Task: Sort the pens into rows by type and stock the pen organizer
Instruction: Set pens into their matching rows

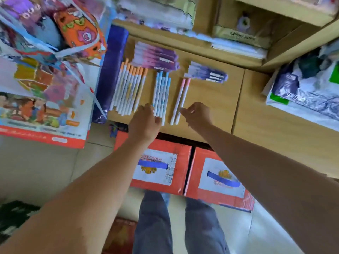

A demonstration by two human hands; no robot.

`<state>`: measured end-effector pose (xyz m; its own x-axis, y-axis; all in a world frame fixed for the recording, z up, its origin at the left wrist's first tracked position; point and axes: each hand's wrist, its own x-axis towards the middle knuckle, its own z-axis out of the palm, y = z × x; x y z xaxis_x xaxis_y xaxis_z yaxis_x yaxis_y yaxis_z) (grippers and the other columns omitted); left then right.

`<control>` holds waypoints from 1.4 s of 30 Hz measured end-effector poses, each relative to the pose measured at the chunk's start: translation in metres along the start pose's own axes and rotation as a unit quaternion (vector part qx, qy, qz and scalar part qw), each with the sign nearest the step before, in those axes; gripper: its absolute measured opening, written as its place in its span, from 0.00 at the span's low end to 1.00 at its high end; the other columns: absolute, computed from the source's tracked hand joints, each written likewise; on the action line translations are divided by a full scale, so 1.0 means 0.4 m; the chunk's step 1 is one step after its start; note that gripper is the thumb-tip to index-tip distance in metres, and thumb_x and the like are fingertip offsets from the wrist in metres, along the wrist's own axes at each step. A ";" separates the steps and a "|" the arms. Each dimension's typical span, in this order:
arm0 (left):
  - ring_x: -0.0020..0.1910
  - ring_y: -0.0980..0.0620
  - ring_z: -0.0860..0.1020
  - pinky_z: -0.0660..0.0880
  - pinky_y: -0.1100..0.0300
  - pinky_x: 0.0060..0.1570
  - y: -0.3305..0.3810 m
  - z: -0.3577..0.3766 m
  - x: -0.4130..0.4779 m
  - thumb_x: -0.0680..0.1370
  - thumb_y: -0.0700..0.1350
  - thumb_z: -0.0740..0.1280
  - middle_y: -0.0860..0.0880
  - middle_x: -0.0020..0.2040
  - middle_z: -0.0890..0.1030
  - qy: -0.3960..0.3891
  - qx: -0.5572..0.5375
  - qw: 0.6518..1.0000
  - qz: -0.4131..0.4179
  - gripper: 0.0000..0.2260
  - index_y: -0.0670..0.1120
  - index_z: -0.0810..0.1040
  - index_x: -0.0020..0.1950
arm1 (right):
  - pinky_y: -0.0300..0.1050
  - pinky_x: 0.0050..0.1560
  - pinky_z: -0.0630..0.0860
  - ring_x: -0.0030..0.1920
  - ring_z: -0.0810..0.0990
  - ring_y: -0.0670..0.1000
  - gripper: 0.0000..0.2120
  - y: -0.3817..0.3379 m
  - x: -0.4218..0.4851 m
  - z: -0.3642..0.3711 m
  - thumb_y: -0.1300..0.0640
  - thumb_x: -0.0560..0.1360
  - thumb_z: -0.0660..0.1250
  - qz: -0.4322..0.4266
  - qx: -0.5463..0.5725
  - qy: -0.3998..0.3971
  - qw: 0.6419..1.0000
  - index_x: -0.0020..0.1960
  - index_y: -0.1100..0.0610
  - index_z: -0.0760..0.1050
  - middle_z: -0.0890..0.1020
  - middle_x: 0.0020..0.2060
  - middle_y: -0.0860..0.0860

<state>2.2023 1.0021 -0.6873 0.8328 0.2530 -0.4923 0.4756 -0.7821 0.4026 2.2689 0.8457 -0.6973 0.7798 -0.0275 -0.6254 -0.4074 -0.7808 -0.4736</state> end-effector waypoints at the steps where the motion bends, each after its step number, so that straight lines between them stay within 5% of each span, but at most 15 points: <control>1: 0.56 0.42 0.75 0.71 0.53 0.51 -0.001 0.010 0.024 0.79 0.48 0.63 0.41 0.59 0.72 0.007 0.004 1.000 0.001 0.17 0.40 0.69 0.65 | 0.45 0.34 0.74 0.41 0.80 0.56 0.14 -0.002 0.023 0.010 0.43 0.73 0.67 0.002 -0.019 0.014 1.000 0.42 0.53 0.72 0.82 0.40 0.54; 5: 0.59 0.41 0.74 0.72 0.51 0.53 0.004 0.046 0.104 0.78 0.53 0.64 0.40 0.63 0.70 0.016 0.031 0.999 0.000 0.24 0.38 0.66 0.67 | 0.40 0.28 0.62 0.39 0.75 0.52 0.19 -0.014 0.092 0.034 0.39 0.73 0.66 0.021 -0.082 0.053 0.995 0.49 0.55 0.74 0.78 0.40 0.50; 15: 0.54 0.42 0.76 0.68 0.55 0.41 0.040 0.082 0.181 0.73 0.57 0.69 0.41 0.58 0.74 0.073 0.071 0.994 -0.042 0.31 0.36 0.66 0.64 | 0.43 0.35 0.66 0.40 0.74 0.53 0.16 -0.024 0.124 0.047 0.45 0.71 0.70 0.008 -0.141 0.056 0.988 0.49 0.56 0.73 0.75 0.40 0.51; 19: 0.51 0.42 0.78 0.68 0.56 0.37 0.050 0.097 0.189 0.75 0.54 0.67 0.42 0.52 0.78 0.053 0.062 0.995 -0.050 0.23 0.37 0.72 0.60 | 0.41 0.28 0.62 0.39 0.74 0.53 0.11 -0.008 0.120 0.042 0.50 0.71 0.70 -0.011 -0.149 0.030 0.988 0.44 0.55 0.71 0.72 0.35 0.49; 27: 0.49 0.42 0.79 0.67 0.55 0.36 0.066 0.104 0.176 0.77 0.49 0.65 0.41 0.50 0.78 0.047 0.078 0.995 -0.046 0.18 0.37 0.72 0.59 | 0.43 0.33 0.71 0.37 0.77 0.54 0.08 0.046 0.121 0.033 0.53 0.74 0.67 -0.063 -0.040 -0.017 0.997 0.41 0.54 0.70 0.77 0.35 0.51; 32: 0.39 0.46 0.75 0.65 0.59 0.30 0.064 0.103 0.156 0.77 0.49 0.65 0.49 0.37 0.72 0.040 0.039 0.996 -0.064 0.12 0.40 0.75 0.52 | 0.51 0.41 0.79 0.39 0.81 0.57 0.12 0.065 0.108 0.022 0.54 0.75 0.67 -0.058 0.006 -0.070 0.996 0.36 0.47 0.67 0.76 0.34 0.47; 35: 0.34 0.49 0.72 0.61 0.61 0.25 0.064 0.109 0.139 0.78 0.49 0.63 0.49 0.34 0.71 0.031 0.035 0.997 -0.059 0.12 0.40 0.74 0.50 | 0.53 0.42 0.81 0.39 0.82 0.57 0.05 0.077 0.098 0.021 0.55 0.75 0.66 -0.050 0.035 -0.085 0.995 0.42 0.53 0.73 0.78 0.36 0.51; 39: 0.34 0.49 0.73 0.64 0.59 0.27 0.072 0.095 0.116 0.80 0.51 0.59 0.49 0.33 0.71 0.004 0.029 0.997 -0.068 0.13 0.41 0.73 0.48 | 0.35 0.26 0.73 0.27 0.78 0.45 0.07 0.084 0.078 0.001 0.56 0.77 0.65 -0.032 0.060 -0.102 0.992 0.49 0.60 0.75 0.77 0.34 0.51; 42: 0.36 0.47 0.74 0.67 0.57 0.33 0.082 0.074 0.093 0.80 0.51 0.57 0.49 0.34 0.72 -0.030 0.050 0.996 -0.071 0.13 0.42 0.72 0.47 | 0.30 0.21 0.67 0.19 0.73 0.39 0.05 0.090 0.061 -0.020 0.58 0.78 0.64 -0.025 0.087 -0.116 0.989 0.49 0.60 0.74 0.76 0.31 0.50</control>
<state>2.2405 0.9690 -0.7153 0.7393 0.3340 -0.5847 0.5551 -0.7939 0.2483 2.2771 0.8118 -0.7246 0.6787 0.1690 -0.7147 -0.4623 -0.6578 -0.5946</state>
